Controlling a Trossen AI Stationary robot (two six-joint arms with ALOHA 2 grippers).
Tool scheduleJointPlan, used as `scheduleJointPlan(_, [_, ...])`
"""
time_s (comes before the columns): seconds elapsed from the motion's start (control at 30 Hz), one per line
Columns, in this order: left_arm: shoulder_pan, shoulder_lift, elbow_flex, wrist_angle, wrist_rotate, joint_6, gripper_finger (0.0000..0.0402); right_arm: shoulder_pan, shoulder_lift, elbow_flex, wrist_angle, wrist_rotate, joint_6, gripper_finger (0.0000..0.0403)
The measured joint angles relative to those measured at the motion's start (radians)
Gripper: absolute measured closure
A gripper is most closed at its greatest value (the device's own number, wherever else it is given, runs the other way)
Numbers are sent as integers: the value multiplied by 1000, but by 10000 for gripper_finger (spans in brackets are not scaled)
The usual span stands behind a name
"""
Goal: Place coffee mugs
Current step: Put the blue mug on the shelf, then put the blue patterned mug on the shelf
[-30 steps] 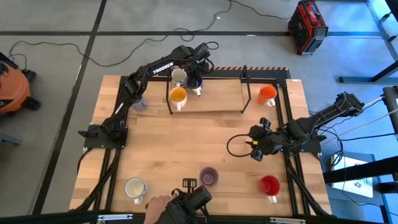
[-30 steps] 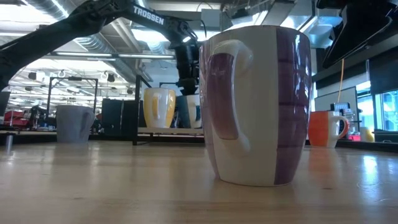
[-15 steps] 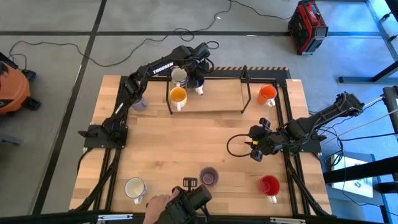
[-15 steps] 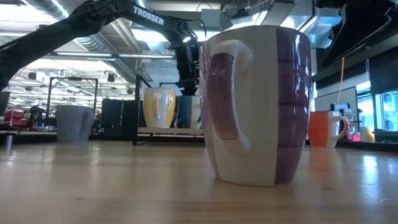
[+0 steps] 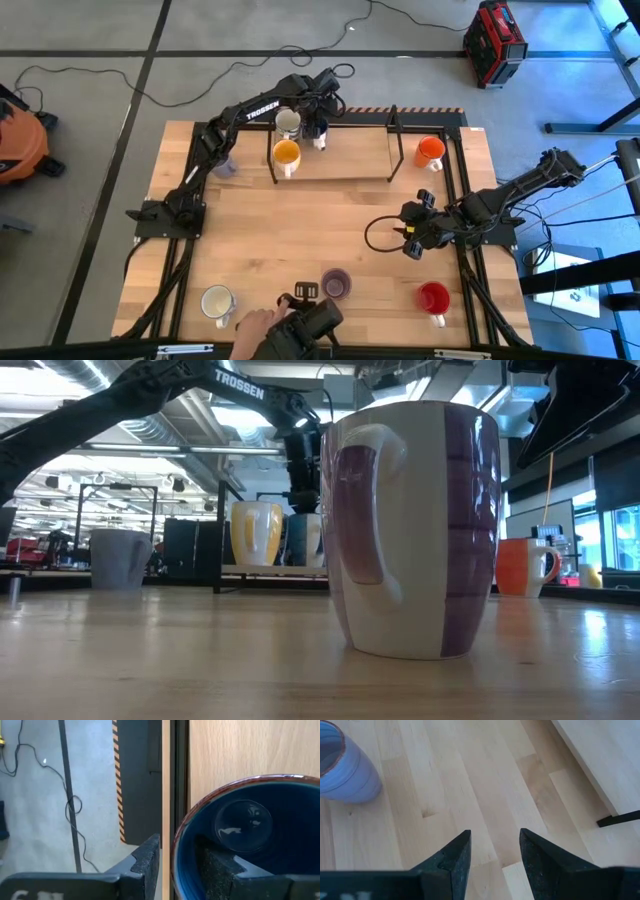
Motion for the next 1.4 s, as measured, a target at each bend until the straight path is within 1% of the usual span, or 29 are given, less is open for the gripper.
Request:
scheduleJointPlan(0.37, [-5,0,35,33,-53,0,285,0,0,0,0,0,-1,249])
scheduleJointPlan(0.7, [-13,-7,35,28,-67,2,285,0,0,0,-1,0,-2,249])
scheduleJointPlan(1.0, [-43,-50,39,0,-66,-7,285,0,0,0,-1,0,-2,249])
scheduleJointPlan(1.13, [-60,-64,72,-14,-62,-15,285,0,0,0,-6,0,-2,249])
scheduleJointPlan(1.2, [-68,-77,99,-34,-38,-46,285,0,0,0,-7,0,-2,249])
scheduleJointPlan(1.27, [-85,-113,92,4,-18,-67,285,0,0,0,-7,0,-2,249])
scheduleJointPlan(1.3, [-89,-135,91,-5,5,-79,285,0,0,0,-7,1,-2,249])
scheduleJointPlan(1.4, [-120,-194,98,7,24,-131,285,0,0,0,-7,9,-4,249])
